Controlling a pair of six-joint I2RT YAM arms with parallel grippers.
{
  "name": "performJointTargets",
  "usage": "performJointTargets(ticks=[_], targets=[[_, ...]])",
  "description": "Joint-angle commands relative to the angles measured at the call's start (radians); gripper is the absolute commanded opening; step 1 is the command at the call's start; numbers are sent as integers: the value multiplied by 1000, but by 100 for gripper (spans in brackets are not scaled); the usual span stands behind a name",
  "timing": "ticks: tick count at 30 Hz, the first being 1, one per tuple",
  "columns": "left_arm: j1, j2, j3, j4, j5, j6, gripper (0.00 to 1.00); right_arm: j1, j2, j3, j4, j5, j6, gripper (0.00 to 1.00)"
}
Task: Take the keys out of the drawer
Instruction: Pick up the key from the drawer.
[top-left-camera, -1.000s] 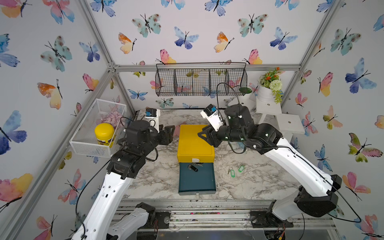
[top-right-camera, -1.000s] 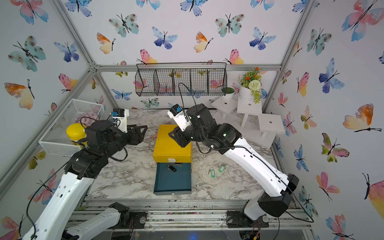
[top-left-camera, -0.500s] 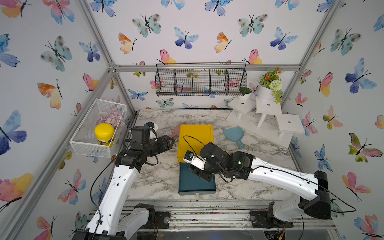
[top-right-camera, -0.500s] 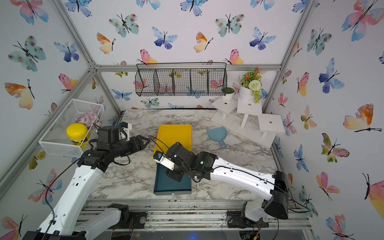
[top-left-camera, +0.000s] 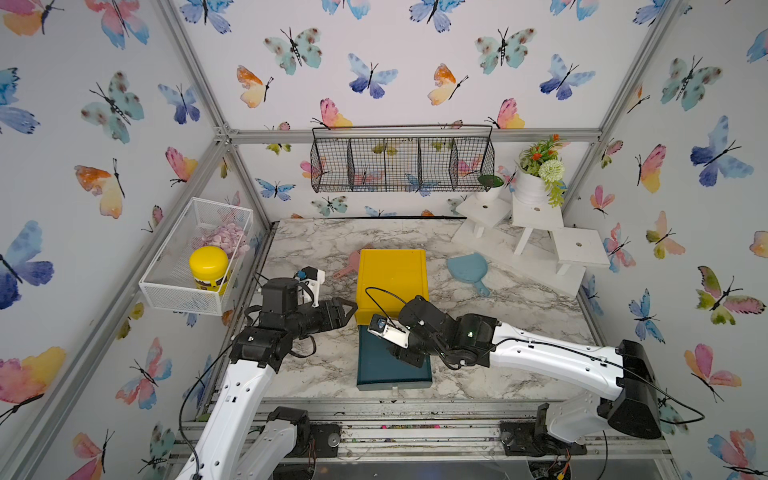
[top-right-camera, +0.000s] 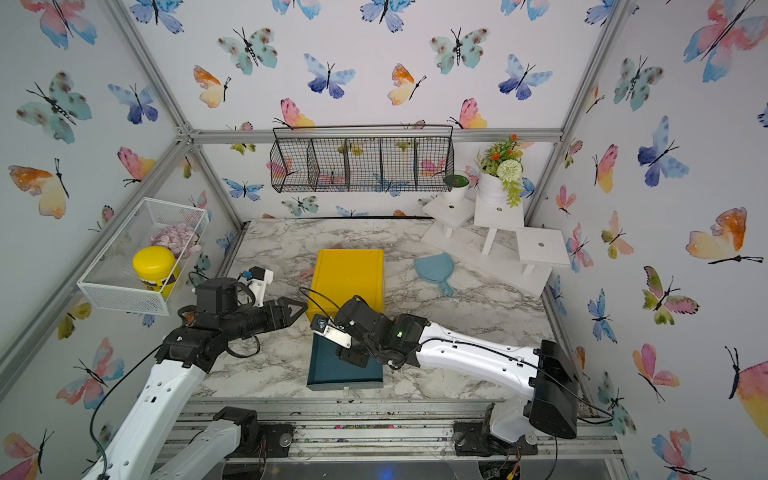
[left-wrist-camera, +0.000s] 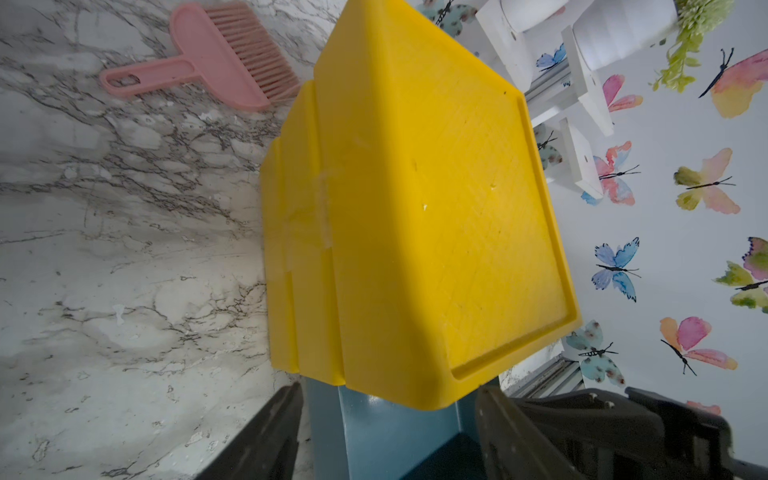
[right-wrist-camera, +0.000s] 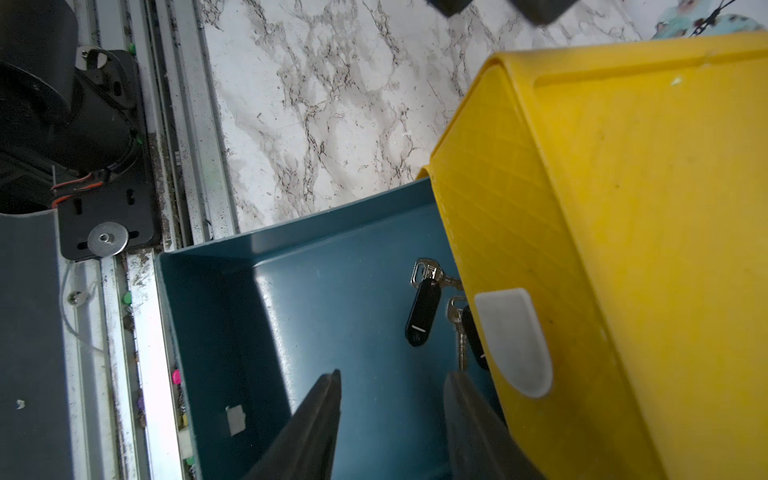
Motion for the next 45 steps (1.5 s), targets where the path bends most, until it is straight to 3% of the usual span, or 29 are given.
performJointTargets(ticks=[1,12,28,45], targets=[[-3,-37,-18,20,50,44,72,1,18,-8,56,20,-21,48],[-26,-82,-58,-20,80,107,73,2,47,-17,50,13,5,49],[-46,-136,-101,-111,-10,139,73,1,142,-38,121,37,-30,43],[-47,-141,-111,-99,-13,138,73,1,220,-85,208,211,0,35]])
